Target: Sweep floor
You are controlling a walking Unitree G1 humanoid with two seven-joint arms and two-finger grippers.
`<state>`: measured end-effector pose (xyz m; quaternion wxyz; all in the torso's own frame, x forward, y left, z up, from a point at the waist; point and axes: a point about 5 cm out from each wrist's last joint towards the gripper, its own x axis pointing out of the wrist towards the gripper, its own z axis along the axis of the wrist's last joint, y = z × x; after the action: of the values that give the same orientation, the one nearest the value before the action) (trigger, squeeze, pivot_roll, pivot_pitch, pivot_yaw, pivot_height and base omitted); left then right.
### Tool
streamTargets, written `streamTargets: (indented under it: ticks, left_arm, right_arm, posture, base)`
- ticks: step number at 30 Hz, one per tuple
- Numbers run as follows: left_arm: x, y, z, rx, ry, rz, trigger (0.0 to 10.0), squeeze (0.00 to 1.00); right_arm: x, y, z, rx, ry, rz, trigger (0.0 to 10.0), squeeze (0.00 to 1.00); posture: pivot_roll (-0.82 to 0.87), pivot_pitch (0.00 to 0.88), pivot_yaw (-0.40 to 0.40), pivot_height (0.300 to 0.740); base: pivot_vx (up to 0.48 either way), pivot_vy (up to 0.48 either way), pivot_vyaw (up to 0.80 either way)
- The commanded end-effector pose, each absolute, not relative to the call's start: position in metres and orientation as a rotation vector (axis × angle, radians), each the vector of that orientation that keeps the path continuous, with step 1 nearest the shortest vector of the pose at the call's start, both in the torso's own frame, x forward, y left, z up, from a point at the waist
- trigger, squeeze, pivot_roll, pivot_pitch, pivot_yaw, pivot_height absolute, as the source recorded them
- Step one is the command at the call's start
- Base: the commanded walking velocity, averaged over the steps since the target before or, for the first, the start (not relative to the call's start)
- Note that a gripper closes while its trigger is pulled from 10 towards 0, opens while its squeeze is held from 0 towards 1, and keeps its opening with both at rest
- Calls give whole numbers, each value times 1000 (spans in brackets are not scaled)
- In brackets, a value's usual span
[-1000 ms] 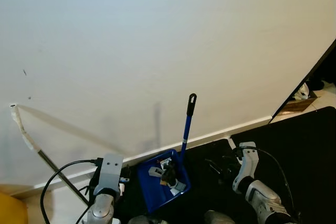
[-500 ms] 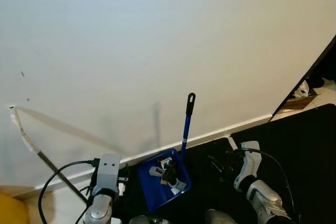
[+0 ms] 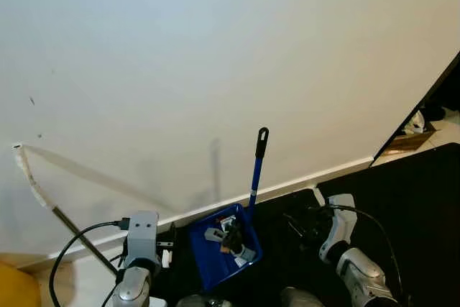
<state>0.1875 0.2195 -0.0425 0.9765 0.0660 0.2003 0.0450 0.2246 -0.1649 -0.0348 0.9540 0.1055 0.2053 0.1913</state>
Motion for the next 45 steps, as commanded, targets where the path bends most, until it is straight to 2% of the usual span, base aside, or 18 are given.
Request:
streamTargets:
  ticks: [1, 2, 4, 7, 10, 14, 16, 20, 22, 24, 25, 28, 29, 32, 34, 41, 45]
  left_arm:
    - [193, 220, -37, 356, 374, 99, 10000, 0]
    - [193, 220, -37, 356, 374, 99, 10000, 0]
    - [196, 223, -24, 482, 278, 69, 10000, 0]
    - [190, 235, -8, 497, 204, 88, 10000, 0]
    - [175, 249, 0, 504, 191, 120, 10000, 0]
    - [153, 275, 15, 656, 141, 233, 10000, 0]
    - [150, 288, 27, 761, 73, 344, 10000, 0]
    - [149, 298, 30, 800, 88, 380, 10000, 0]
    - [147, 306, 35, 760, 102, 383, 10000, 0]
    - [146, 309, 38, 743, 96, 387, 10000, 0]
    - [143, 308, 36, 642, 121, 337, 10000, 0]
    - [116, 290, 6, 196, 307, 162, 10000, 0]
    - [116, 290, 6, 196, 307, 162, 10000, 0]
    - [86, 270, -29, 115, 505, 119, 10000, 0]
    - [75, 257, -45, 98, 570, 145, 10000, 0]
    - [79, 239, -63, 116, 621, 163, 10000, 0]
    - [93, 229, -72, 104, 665, 125, 10000, 0]
  right_arm:
    - [226, -165, -36, 188, 433, 377, 10000, 0]
    - [226, -165, -36, 188, 433, 377, 10000, 0]
    - [224, -166, -35, 113, 434, 386, 10000, 0]
    - [216, -169, -33, 44, 388, 433, 10000, 0]
    - [205, -182, -35, 49, 386, 386, 10000, 0]
    - [180, -203, -48, 36, 473, 334, 10000, 0]
    - [170, -212, -56, 24, 543, 283, 10000, 0]
    - [163, -220, -63, 20, 602, 196, 10000, 0]
    - [160, -229, -67, 51, 642, 68, 10000, 0]
    - [159, -231, -68, 62, 652, 31, 10000, 0]
    - [159, -232, -69, 75, 665, 7, 10000, 0]
    - [157, -230, -73, 51, 712, 20, 10000, 0]
    - [157, -230, -73, 51, 712, 20, 10000, 0]
    - [154, -223, -78, 1, 762, 94, 10000, 0]
    - [150, -219, -81, -8, 795, 129, 10000, 0]
    - [149, -217, -84, -21, 837, 137, 10000, 0]
    - [155, -218, -82, -52, 834, 143, 10000, 0]
  posture:
    - [16, 0, -23, 740]
    - [16, 0, -23, 740]
    - [38, 1, -32, 740]
    - [45, 16, -35, 740]
    - [40, 31, -39, 740]
    - [40, 49, -42, 740]
    - [46, 53, -44, 740]
    - [53, 56, -42, 740]
    - [50, 57, -36, 740]
    - [50, 57, -34, 740]
    - [50, 55, -33, 740]
    - [52, 54, -33, 740]
    - [52, 54, -33, 740]
    - [45, 48, -37, 740]
    - [45, 45, -42, 740]
    - [42, 38, -53, 740]
    - [36, 35, -53, 740]
  base:
    - [0, 0, 0]
    - [0, 0, 0]
    - [0, 0, 0]
    - [0, 0, 0]
    - [0, 0, 0]
    - [0, 0, 0]
    - [0, 0, 0]
    - [0, 0, 0]
    - [0, 0, 0]
    - [0, 0, 0]
    - [0, 0, 0]
    - [0, 0, 0]
    - [0, 0, 0]
    - [0, 0, 0]
    - [0, 0, 0]
    - [0, 0, 0]
    - [0, 0, 0]
